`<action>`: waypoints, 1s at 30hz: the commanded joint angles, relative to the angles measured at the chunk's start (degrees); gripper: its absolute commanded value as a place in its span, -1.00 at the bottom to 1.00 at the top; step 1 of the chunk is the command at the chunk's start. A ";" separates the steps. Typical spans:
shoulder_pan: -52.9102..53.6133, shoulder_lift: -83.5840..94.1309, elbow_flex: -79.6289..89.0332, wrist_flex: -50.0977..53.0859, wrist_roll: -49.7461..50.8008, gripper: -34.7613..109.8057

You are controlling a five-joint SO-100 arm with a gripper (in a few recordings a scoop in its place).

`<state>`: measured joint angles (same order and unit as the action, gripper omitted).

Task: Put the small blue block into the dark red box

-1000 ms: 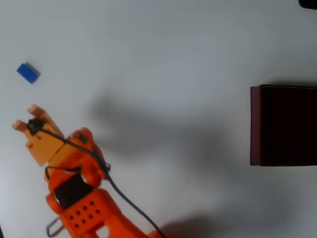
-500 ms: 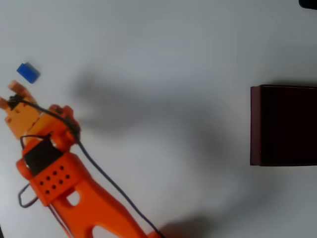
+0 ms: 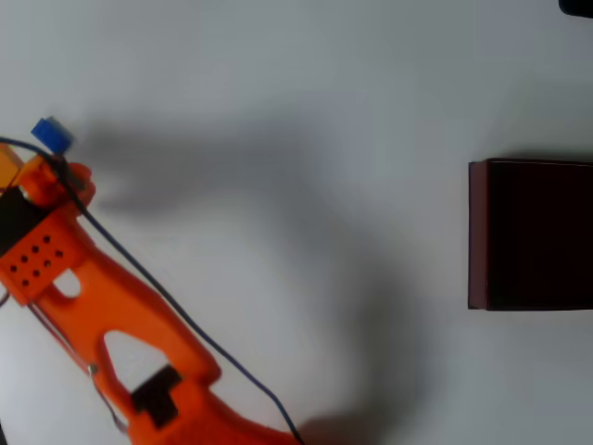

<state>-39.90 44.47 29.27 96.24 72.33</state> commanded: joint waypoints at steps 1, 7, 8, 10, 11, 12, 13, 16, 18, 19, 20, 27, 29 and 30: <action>-0.79 -12.92 -36.39 9.05 -0.09 -0.22; -1.14 -15.64 -40.96 8.53 0.79 -0.22; -1.23 -16.88 -42.89 8.26 0.97 -0.22; -1.32 -17.23 -42.80 6.77 1.41 -0.22; -1.32 -17.40 -42.80 6.33 1.58 -0.22; -1.41 -17.49 -42.80 6.06 1.85 -0.22; -1.41 -17.67 -42.80 5.62 1.93 -0.22; -1.67 -18.98 -42.80 2.90 2.02 -0.22; -1.76 -19.95 -42.54 0.88 1.85 -0.21; -1.76 -20.39 -42.36 0.18 1.85 -0.21; -1.76 -20.92 -42.36 -0.44 1.85 -0.21; -1.05 -23.91 -42.28 -3.96 1.23 -0.20; -0.88 -24.35 -42.19 -4.48 0.62 -0.20; -0.62 -24.43 -41.84 -4.48 0.44 -0.19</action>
<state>-40.52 18.98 -10.55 92.02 72.77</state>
